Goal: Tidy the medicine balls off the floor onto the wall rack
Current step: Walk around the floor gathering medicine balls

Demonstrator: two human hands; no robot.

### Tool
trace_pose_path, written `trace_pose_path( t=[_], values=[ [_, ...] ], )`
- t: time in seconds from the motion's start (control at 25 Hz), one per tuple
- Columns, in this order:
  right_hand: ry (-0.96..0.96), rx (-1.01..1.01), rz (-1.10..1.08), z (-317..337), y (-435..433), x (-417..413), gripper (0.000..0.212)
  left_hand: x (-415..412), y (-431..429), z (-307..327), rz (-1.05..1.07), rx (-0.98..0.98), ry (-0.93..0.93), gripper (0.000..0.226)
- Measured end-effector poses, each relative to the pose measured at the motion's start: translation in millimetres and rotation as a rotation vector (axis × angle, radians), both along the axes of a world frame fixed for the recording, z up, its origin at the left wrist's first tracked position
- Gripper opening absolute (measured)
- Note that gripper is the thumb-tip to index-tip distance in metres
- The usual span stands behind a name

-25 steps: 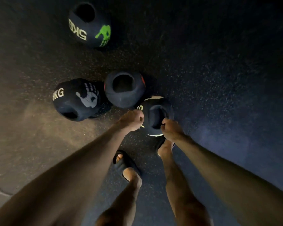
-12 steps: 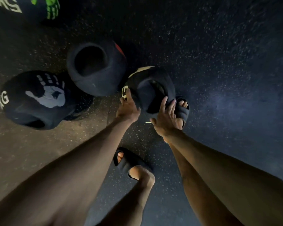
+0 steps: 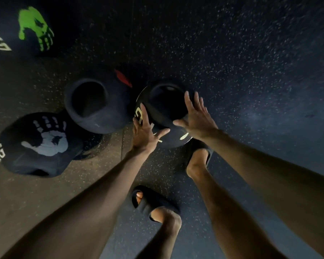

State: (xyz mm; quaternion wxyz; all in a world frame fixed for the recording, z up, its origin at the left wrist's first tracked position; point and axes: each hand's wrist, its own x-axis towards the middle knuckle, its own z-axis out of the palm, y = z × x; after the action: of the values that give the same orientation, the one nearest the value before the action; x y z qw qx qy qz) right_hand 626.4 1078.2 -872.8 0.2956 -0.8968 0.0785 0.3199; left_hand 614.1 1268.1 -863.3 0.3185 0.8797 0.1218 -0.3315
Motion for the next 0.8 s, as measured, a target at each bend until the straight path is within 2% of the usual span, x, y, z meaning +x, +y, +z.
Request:
trace_pose_path(
  t=[0.08, 0.2, 0.32, 0.44, 0.56, 0.72, 0.8],
  values=[
    [0.003, 0.029, -0.11, 0.1, -12.1, 30.8, 0.101, 23.8, -19.8, 9.3, 0.045, 0.084, 0.026, 0.112],
    [-0.098, 0.026, -0.253, 2.9, -10.4, 36.5, 0.087, 74.8, -56.5, 12.1, 0.184, 0.184, 0.073, 0.098],
    [-0.065, 0.07, -0.188, 1.3, -10.9, 33.6, 0.1, 146.9, -81.1, 6.2, 0.289, 0.292, 0.068, 0.08],
    [-0.056, 0.063, -0.176, -3.7, -12.4, 67.6, 0.111, 178.0, -73.7, -2.7, 0.236, 0.252, -0.092, 0.068],
    [-0.005, 0.066, -0.221, -4.4, -22.0, 121.9, 0.104, 173.4, -58.2, -8.0, 0.104, 0.07, -0.24, 0.074],
    [0.085, 0.075, -0.355, -8.0, -51.0, 196.6, 0.078, 175.2, -58.2, -22.8, -0.028, 0.031, -0.148, 0.098],
    [0.074, 0.012, -0.399, -10.2, -77.1, 228.5, 0.061, 184.2, -72.6, -24.5, -0.156, 0.021, -0.172, 0.104]
  ],
)
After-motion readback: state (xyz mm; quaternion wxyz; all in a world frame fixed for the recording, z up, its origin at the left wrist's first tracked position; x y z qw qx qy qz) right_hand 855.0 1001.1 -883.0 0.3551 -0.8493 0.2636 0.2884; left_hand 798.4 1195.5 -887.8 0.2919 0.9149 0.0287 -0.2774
